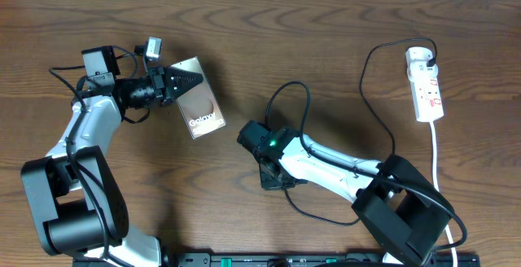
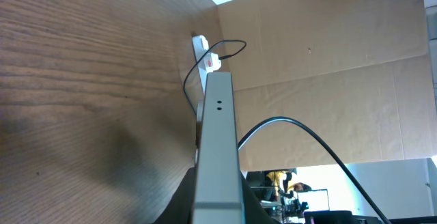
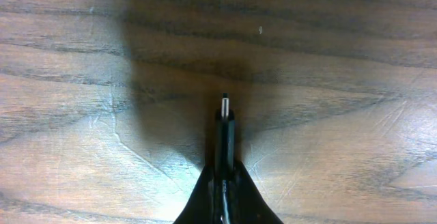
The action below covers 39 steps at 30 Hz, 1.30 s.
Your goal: Plug charger to phone and switch on socket
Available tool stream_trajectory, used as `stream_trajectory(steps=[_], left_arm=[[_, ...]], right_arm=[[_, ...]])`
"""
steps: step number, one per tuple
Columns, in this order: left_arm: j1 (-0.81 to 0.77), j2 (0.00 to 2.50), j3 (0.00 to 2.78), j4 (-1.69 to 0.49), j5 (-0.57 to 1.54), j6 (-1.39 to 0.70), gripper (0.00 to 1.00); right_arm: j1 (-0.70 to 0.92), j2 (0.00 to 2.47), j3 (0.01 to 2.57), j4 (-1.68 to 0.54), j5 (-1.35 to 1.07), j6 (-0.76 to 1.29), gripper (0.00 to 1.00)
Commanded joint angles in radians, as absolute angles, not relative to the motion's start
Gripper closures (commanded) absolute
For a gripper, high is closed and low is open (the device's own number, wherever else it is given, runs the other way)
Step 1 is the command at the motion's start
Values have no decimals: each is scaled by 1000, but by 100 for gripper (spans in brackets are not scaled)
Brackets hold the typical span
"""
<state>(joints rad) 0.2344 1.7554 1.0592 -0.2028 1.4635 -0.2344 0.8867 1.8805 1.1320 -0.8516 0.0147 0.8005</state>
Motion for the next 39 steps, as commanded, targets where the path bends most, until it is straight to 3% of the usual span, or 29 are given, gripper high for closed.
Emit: stream_trajectory(steps=[1, 4, 9, 12, 16, 20, 35, 39], left_arm=[[234, 1753, 1079, -201, 1498, -221, 93], [234, 1753, 1079, -201, 1499, -221, 93], [234, 1753, 1079, -201, 1499, -221, 93], [234, 1753, 1079, -201, 1499, -221, 93], [234, 1753, 1077, -201, 1499, -221, 93], [234, 1753, 1077, -201, 1499, -221, 93], [236, 1753, 1077, -201, 1499, -221, 93], [240, 1753, 1077, -201, 1499, -221, 93]], right_arm=[[883, 1887, 1122, -852, 27, 799, 82], [882, 1887, 1122, -850, 28, 799, 70], [883, 1887, 1122, -844, 32, 799, 70], [882, 1887, 1122, -837, 35, 799, 76], [883, 1887, 1122, -837, 35, 799, 93], [883, 1887, 1122, -837, 34, 799, 99], [814, 1796, 1188, -917, 10, 737, 99], [712, 1642, 1208, -888, -192, 593, 99]])
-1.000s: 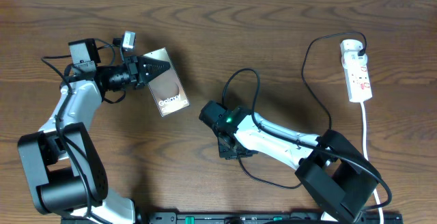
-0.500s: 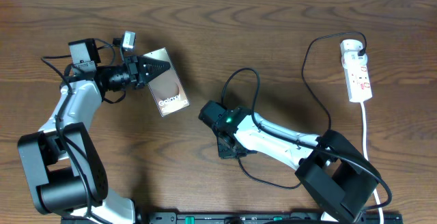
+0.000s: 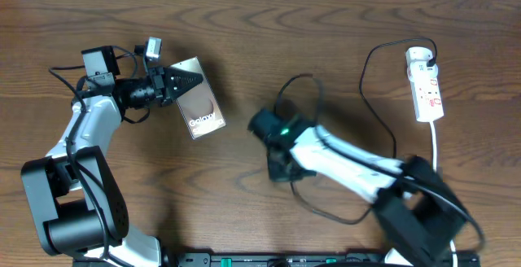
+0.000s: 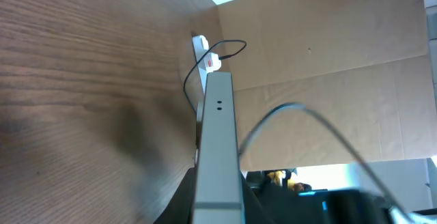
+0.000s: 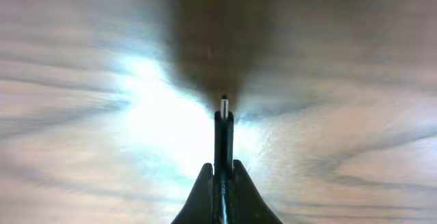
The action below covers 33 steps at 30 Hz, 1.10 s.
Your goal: Plug charger to phone and switch on socket
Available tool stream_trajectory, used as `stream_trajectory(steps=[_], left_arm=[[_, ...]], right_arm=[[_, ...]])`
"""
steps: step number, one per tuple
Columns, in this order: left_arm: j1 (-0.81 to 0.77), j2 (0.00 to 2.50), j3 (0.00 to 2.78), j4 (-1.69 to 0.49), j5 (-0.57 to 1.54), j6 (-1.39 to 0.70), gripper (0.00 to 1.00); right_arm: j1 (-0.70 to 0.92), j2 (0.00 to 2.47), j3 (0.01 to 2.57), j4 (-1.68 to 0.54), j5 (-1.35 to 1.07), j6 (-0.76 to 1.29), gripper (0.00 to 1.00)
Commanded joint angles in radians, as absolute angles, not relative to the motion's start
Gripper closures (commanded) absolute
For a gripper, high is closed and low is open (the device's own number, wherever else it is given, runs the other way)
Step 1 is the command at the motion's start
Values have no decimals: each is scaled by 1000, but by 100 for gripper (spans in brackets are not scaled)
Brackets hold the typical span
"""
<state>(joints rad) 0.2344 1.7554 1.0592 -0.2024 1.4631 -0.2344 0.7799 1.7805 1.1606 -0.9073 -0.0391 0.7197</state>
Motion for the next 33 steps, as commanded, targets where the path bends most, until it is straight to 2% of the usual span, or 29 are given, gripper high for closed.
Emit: stream_trajectory(steps=[1, 5, 8, 10, 12, 16, 23, 26, 30, 31, 33], left_arm=[[241, 1753, 1077, -201, 1499, -222, 93], [242, 1753, 1077, -201, 1500, -222, 93], [242, 1753, 1077, -201, 1500, -222, 93], [242, 1753, 1077, -201, 1500, -222, 93], [242, 1753, 1077, -201, 1500, -222, 92], [242, 1753, 1077, -200, 1508, -222, 93], [242, 1753, 1077, -201, 1511, -222, 93], [242, 1753, 1077, -201, 1511, -222, 93], [242, 1753, 1077, -201, 1511, -222, 93], [242, 1753, 1077, -201, 1511, -222, 93], [242, 1753, 1077, -200, 1510, -222, 93]], right_arm=[[677, 1602, 1208, -864, -290, 536, 99], [501, 1475, 1208, -784, -822, 263, 99], [391, 1459, 1208, -805, -1187, 32, 99], [341, 1464, 1206, -859, -1327, -125, 99], [317, 1465, 1203, -921, -1365, -262, 99], [318, 1470, 1168, -975, -1365, -397, 99], [322, 1543, 1156, -969, -1368, -416, 99], [321, 1599, 1156, -970, -1278, -360, 99], [322, 1675, 1156, -970, -870, -63, 99], [325, 1702, 1156, -986, -631, 83, 99], [333, 1723, 1156, -1018, -386, 237, 99]])
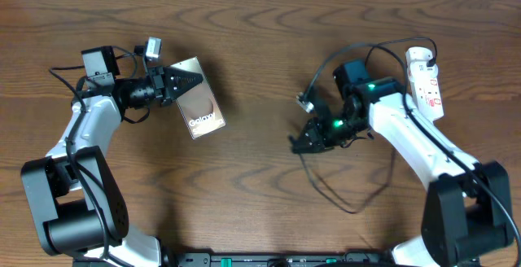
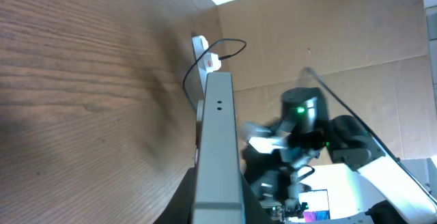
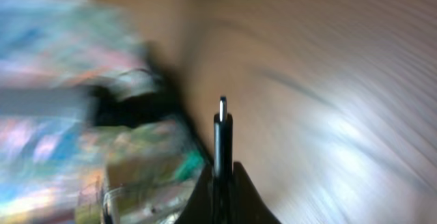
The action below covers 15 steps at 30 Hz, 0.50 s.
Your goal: Plug charger to phone and switch on socket
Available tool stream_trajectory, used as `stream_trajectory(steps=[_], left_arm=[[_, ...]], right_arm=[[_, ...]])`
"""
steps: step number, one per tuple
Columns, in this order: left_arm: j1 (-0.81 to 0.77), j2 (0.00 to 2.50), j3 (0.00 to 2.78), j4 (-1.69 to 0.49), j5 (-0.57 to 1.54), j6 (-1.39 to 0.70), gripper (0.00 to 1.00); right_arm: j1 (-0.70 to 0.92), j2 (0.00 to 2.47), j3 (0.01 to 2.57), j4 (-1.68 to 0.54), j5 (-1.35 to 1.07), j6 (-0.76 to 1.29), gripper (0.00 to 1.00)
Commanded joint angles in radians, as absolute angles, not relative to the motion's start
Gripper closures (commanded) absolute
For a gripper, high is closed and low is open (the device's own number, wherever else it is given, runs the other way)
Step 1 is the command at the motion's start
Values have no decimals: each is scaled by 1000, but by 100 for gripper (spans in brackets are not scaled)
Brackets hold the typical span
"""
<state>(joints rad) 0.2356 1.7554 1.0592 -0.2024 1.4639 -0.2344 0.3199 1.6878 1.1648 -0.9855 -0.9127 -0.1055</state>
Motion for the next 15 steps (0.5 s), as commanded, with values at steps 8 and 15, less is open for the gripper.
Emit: stream_trajectory(steps=[8, 15], left_arm=[[242, 1753, 1077, -201, 1510, -221, 93], [242, 1753, 1077, -200, 1510, -221, 93]], right_arm=[[371, 1801, 1134, -985, -231, 355, 99], [437, 1880, 1075, -889, -238, 395, 99]])
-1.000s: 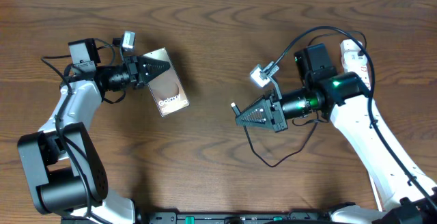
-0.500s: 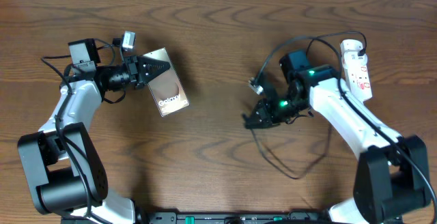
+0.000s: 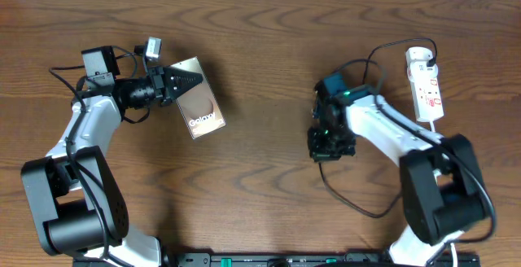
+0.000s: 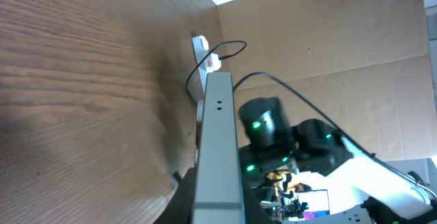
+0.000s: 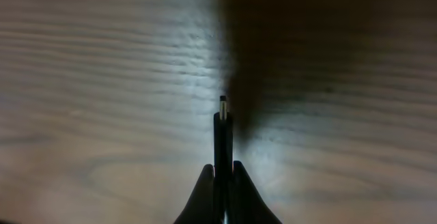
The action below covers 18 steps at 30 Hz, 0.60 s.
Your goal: Plug charger to phone and switch on socket
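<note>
My left gripper is shut on the phone, a pale slab with "Galaxy" on its back, held on edge at the left of the table. The left wrist view shows the phone's grey edge between the jaws, its two small holes facing the camera. My right gripper is shut on the black charger plug, whose metal tip points down at the wood. The black cable runs from there to the white socket strip at the right.
The cable loops on the table below the right arm. A cardboard wall stands beyond the table in the left wrist view. The right arm's wrist with green lights shows past the phone's edge.
My right gripper, still holding the plug, has moved from pointing left at the middle right to pointing down at the table. The left gripper and phone have not moved.
At first my right gripper held the plug low over the table's middle, near the phone. It then stood a little further right, then well to the right and raised near the socket strip. Now it is turned toward the table. The left gripper held the phone still throughout.
</note>
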Available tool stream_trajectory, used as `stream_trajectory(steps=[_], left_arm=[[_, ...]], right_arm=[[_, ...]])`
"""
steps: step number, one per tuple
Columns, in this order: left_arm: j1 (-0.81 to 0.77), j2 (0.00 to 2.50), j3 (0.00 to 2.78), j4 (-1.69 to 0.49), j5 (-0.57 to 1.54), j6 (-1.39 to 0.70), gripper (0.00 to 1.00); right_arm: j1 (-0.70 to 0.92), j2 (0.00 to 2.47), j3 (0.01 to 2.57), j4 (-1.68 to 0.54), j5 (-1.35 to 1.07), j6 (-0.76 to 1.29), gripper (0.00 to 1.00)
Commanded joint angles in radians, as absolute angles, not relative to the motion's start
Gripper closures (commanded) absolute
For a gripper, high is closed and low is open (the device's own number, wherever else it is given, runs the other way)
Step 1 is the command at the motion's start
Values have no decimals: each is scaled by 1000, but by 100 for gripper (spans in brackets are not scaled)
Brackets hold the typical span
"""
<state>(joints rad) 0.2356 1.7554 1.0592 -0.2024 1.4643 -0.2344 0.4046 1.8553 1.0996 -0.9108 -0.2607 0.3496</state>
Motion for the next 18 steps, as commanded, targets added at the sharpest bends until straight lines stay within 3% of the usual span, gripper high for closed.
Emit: stream_trajectory(steps=[1, 9, 15, 18], left_arm=[[242, 1753, 1077, -200, 1510, -221, 93], [242, 1753, 1077, -201, 1510, -221, 93], [242, 1753, 1077, -200, 1510, -221, 93], [242, 1753, 1077, -200, 1510, -221, 93]], right_arm=[[444, 1882, 1075, -886, -238, 396, 99], [466, 1884, 1075, -859, -230, 411, 99], [466, 1884, 1075, -855, -226, 411, 88], [466, 1884, 1075, -855, -226, 415, 89]])
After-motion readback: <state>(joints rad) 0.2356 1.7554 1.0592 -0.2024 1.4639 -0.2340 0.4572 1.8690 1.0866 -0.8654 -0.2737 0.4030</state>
